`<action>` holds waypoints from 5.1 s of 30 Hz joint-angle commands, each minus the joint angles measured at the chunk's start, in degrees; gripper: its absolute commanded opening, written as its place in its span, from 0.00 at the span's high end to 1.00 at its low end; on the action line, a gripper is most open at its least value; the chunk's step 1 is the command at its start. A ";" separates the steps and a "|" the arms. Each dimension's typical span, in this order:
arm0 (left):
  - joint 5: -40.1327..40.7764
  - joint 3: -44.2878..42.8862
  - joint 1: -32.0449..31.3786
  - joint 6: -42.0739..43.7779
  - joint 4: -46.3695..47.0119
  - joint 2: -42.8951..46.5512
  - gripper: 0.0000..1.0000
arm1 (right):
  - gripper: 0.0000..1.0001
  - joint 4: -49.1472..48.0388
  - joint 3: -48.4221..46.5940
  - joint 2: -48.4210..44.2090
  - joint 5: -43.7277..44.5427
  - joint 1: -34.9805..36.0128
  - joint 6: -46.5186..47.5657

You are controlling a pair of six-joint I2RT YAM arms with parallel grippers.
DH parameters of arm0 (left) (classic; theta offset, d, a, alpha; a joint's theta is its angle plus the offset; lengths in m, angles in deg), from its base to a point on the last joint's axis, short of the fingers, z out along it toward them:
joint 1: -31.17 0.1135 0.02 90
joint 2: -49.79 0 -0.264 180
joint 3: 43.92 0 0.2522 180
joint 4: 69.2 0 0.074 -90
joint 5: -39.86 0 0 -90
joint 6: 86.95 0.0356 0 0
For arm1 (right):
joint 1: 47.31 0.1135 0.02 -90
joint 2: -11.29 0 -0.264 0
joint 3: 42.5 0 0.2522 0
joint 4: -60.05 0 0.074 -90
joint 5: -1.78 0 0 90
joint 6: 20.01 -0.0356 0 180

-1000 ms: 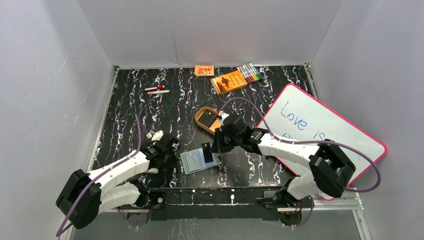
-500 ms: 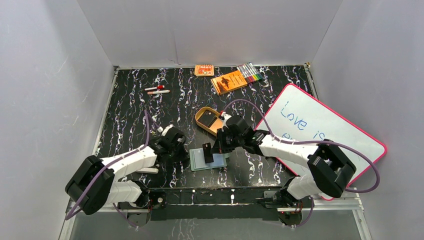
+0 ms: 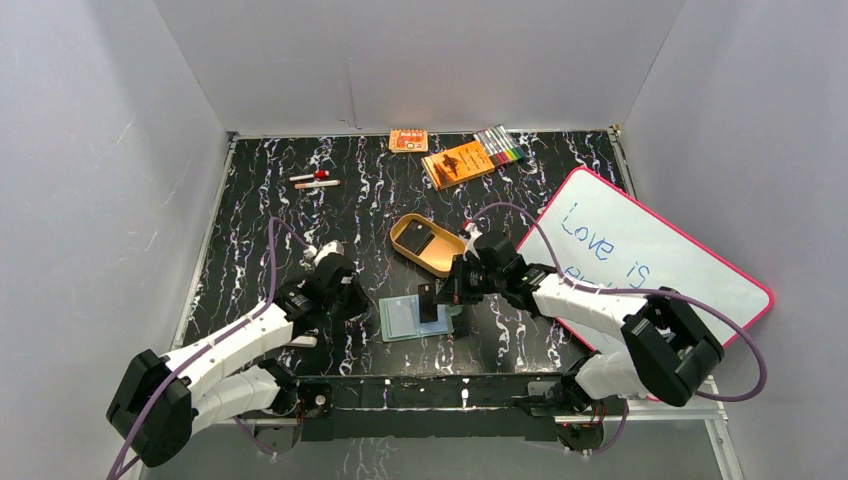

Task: Put the credit cards into the card holder
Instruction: Insert the credit card into the card holder.

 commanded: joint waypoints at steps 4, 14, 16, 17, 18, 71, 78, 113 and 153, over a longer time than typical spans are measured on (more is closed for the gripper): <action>-7.92 1.48 0.01 2.23 8.48 -2.60 0.91 | 1.00 -9.46 0.25 3.11 -7.79 -0.91 -2.59; -8.72 3.63 0.03 1.49 9.70 -8.30 0.99 | 1.00 -8.74 0.50 5.72 -7.84 -1.71 -0.94; -8.71 3.56 0.05 1.62 9.35 -9.24 1.00 | 1.00 -9.00 0.48 6.39 -7.90 -1.84 -0.67; -8.71 3.61 0.06 1.62 9.27 -9.59 1.00 | 1.00 -9.15 0.43 6.69 -7.98 -1.82 -0.52; -8.71 3.65 0.11 1.60 9.19 -9.89 1.00 | 1.00 -9.32 0.43 6.91 -8.00 -1.92 -0.48; -5.63 5.24 0.09 1.02 9.02 -11.25 1.00 | 1.00 -19.86 7.91 8.83 -11.78 -4.39 -9.92; -5.64 5.24 0.13 0.99 8.99 -11.26 1.00 | 1.00 -23.98 7.93 11.18 -14.83 -4.42 -11.98; -6.21 5.32 0.16 0.66 9.33 -10.78 1.00 | 1.00 -31.31 8.54 17.09 -18.11 -4.69 -18.33; -7.92 8.56 0.09 -2.74 9.66 -4.69 1.00 | 1.00 -24.02 1.79 19.42 -11.06 1.82 -17.81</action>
